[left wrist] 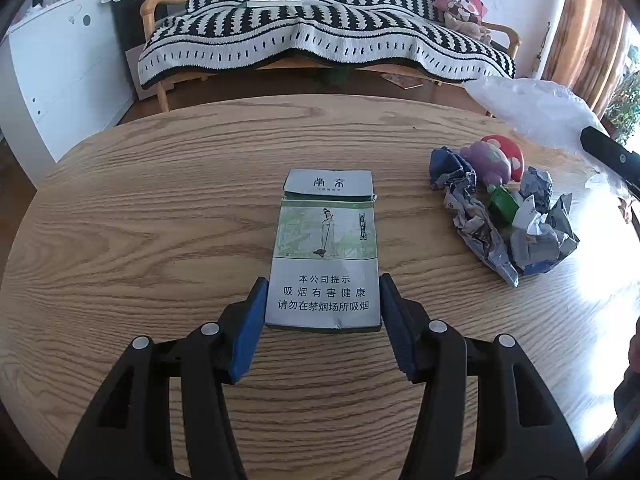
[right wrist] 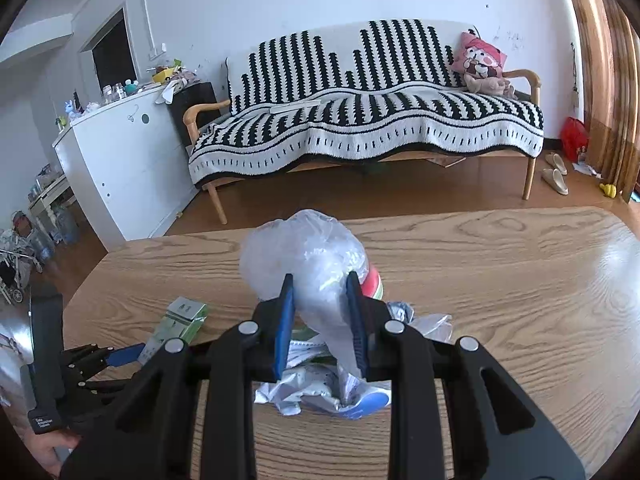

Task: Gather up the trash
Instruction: 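Carry both items over the black bin and open both grippers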

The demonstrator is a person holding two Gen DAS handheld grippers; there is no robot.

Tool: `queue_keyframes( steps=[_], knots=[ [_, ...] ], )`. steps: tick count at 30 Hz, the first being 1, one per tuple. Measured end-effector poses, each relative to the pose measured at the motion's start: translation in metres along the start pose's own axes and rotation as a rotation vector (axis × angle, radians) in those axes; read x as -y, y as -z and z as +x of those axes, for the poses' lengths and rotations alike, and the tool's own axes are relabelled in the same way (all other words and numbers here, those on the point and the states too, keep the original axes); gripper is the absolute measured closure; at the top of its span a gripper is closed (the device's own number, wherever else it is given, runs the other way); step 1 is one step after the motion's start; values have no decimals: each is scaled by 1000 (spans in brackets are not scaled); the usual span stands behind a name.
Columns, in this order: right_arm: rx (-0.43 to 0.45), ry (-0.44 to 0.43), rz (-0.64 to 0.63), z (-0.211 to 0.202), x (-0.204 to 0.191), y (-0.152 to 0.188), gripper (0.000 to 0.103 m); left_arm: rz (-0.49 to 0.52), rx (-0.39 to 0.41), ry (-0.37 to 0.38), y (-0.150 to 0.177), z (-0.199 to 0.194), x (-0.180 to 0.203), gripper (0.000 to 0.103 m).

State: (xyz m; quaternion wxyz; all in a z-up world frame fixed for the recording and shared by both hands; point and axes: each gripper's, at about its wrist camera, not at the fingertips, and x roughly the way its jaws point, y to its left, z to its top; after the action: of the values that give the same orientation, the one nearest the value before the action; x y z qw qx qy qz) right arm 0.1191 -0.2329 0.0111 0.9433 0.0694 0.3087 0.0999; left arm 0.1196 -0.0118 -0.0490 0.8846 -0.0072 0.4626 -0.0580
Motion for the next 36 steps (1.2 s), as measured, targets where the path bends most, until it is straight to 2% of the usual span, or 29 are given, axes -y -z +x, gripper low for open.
queue_keyframes(
  steps=[6, 10, 12, 15, 18, 22, 25, 28, 32, 34, 36],
  knots=[
    [-24, -29, 46, -6, 7, 9, 78, 8, 21, 4, 0, -10, 2, 49],
    [-45, -88, 128, -15, 15, 13, 78, 59, 99, -38, 3, -31, 10, 49],
    [-14, -99, 157, -33, 18, 10, 78, 48, 126, 3, 6, -45, 15, 49],
    [30, -94, 194, -64, 28, 16, 78, 27, 155, 114, 13, -65, 27, 49],
    [29, -99, 292, -102, 57, 45, 78, 15, 160, 203, 25, -83, 54, 49],
    [23, -12, 367, -170, 112, 91, 78, 68, 147, 317, 52, -106, 119, 49],
    [62, 67, 444, -233, 166, 123, 78, 201, 102, 388, 75, -119, 193, 49],
    [107, 153, 515, -297, 219, 154, 78, 326, 26, 504, 106, -132, 275, 49],
    [181, 243, 658, -376, 283, 211, 78, 507, -53, 591, 166, -147, 387, 49],
    [217, 308, 715, -412, 308, 244, 78, 564, -98, 621, 197, -147, 428, 49],
    [209, 360, 760, -428, 326, 272, 78, 594, -175, 638, 231, -134, 464, 49]
  ],
)
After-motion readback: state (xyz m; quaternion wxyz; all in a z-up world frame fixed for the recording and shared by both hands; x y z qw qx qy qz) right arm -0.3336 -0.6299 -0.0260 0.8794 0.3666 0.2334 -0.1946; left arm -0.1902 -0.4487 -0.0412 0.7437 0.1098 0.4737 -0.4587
